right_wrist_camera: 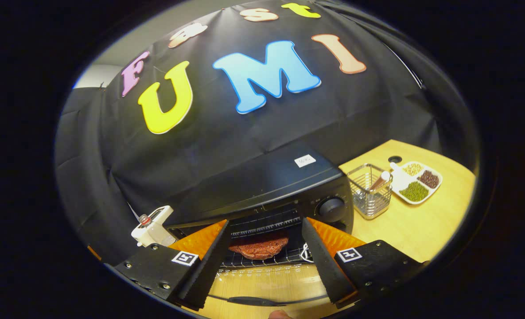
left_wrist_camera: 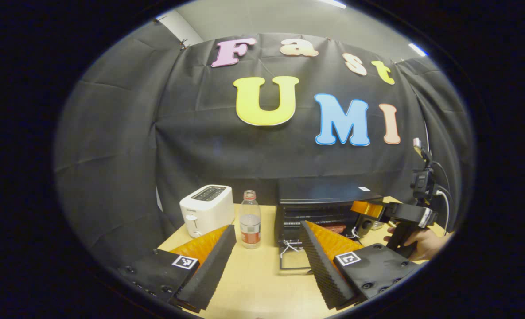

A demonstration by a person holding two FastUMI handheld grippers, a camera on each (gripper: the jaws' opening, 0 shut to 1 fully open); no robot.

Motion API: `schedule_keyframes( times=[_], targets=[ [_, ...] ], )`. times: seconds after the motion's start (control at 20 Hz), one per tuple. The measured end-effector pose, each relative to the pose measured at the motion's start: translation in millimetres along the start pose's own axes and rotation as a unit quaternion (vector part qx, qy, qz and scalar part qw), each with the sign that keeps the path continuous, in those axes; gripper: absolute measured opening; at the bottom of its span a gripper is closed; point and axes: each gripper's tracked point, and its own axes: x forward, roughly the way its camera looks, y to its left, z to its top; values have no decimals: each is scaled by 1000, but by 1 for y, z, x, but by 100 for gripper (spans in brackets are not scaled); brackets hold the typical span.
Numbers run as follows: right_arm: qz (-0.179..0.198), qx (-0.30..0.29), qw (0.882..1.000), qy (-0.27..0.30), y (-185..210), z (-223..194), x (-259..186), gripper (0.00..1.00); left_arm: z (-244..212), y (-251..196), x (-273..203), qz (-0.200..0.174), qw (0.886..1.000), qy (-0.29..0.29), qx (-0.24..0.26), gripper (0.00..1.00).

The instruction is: Open the electric oven with the left hand, put the food in, and close the electric oven.

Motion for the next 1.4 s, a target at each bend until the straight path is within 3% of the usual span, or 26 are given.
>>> schedule_keyframes(
  times=[0.4, 0.75, 0.85, 0.9, 1.1, 1.4],
  targets=[
    [3, -104, 993, -61, -17, 49, -81, 98, -20, -58, 6, -39, 999, 17, -5, 100],
    [-31, -140, 985, -91, -47, 75, -134, 98, -69, -101, 18, -75, 995, 68, -3, 100],
    [-42, -146, 984, -96, -56, 80, -148, 98, -94, -112, 21, -88, 992, 95, -2, 100],
    [-48, -147, 983, -98, -61, 82, -154, 98, -104, -116, 22, -93, 989, 111, -5, 91],
    [-75, -155, 979, -110, -78, 94, -178, 98, -146, -134, 32, -108, 979, 171, -25, 100],
    [-119, -157, 974, -113, -105, 103, -211, 98, -197, -150, 50, -116, 964, 240, -6, 100]
  ],
)
